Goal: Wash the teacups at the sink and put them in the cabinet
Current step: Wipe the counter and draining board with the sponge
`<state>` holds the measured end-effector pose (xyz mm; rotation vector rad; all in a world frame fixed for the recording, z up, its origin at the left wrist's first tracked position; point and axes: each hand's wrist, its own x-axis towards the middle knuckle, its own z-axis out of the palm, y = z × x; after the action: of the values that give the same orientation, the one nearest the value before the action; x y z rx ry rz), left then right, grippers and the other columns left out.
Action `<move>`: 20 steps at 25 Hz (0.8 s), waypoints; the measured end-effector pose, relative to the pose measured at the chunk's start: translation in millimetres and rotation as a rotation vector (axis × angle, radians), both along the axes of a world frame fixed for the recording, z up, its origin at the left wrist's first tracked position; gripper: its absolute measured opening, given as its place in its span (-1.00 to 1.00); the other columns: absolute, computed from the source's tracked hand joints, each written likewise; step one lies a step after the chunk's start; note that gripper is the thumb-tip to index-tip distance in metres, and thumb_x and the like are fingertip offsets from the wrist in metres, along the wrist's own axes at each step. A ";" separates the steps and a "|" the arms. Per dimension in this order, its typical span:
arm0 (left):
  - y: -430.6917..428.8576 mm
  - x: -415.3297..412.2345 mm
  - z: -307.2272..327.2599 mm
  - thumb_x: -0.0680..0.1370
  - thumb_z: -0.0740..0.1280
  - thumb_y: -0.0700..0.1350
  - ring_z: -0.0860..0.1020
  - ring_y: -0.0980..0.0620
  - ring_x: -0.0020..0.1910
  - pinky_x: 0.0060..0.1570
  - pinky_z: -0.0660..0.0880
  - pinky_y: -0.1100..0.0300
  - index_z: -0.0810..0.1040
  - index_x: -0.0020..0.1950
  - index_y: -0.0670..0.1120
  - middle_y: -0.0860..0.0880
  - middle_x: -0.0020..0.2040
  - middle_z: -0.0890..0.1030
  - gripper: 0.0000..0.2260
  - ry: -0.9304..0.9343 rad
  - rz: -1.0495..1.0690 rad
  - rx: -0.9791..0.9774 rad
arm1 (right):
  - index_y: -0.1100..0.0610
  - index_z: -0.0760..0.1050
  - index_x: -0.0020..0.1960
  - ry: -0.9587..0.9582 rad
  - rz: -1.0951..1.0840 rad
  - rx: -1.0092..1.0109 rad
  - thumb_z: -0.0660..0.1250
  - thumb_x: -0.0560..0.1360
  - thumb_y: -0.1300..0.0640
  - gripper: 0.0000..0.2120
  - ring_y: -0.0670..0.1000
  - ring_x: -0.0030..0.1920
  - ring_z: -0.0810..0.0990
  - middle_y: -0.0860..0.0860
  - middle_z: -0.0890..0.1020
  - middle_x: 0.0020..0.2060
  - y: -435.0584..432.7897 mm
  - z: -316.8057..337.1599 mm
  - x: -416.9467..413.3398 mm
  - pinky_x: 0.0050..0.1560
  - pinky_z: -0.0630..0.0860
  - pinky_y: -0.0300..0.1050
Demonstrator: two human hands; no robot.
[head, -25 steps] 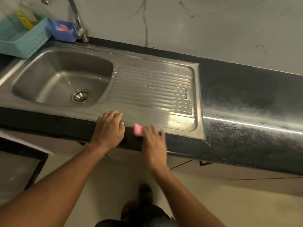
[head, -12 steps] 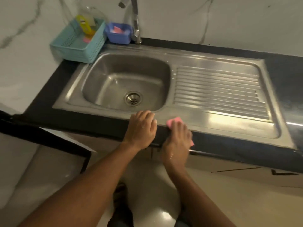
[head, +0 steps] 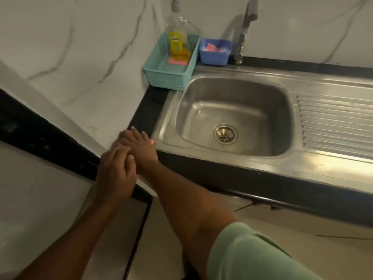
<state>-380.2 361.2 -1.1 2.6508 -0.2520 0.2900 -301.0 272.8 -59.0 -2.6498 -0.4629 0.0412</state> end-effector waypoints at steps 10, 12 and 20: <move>-119.5 18.0 -2.2 0.57 0.11 -0.02 0.53 -0.26 0.16 0.20 0.51 -0.13 0.58 0.21 -0.27 -0.24 0.16 0.61 -0.57 0.072 -0.391 -0.013 | 0.07 0.57 0.35 0.225 -0.414 0.131 0.35 0.54 0.24 -0.62 0.07 0.31 0.56 0.04 0.60 0.31 -319.1 24.6 -123.8 0.37 0.39 -0.13; -163.4 17.0 1.4 0.55 0.12 -0.03 0.54 -0.26 0.13 0.18 0.49 -0.11 0.58 0.20 -0.27 -0.24 0.16 0.62 -0.57 0.078 -0.475 -0.011 | -0.01 0.53 0.32 0.113 -0.793 0.344 0.34 0.58 0.08 -0.68 0.03 0.10 0.64 -0.03 0.64 0.17 -398.1 42.6 -166.3 0.21 0.58 0.04; -361.9 -1.0 10.4 0.49 0.23 -0.17 0.54 -0.23 0.20 0.29 0.41 -0.07 0.57 0.29 -0.24 -0.21 0.21 0.62 -0.60 0.029 -0.685 -0.044 | 0.09 0.42 0.43 -0.299 -1.667 0.933 0.18 0.59 0.27 -0.58 0.07 0.02 0.59 0.09 0.58 0.16 -655.4 83.7 -290.2 -0.22 0.56 -0.08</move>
<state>-381.2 -0.7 9.3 2.3473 -1.0873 0.0282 -591.2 -382.7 24.7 -1.3975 1.3348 -0.8206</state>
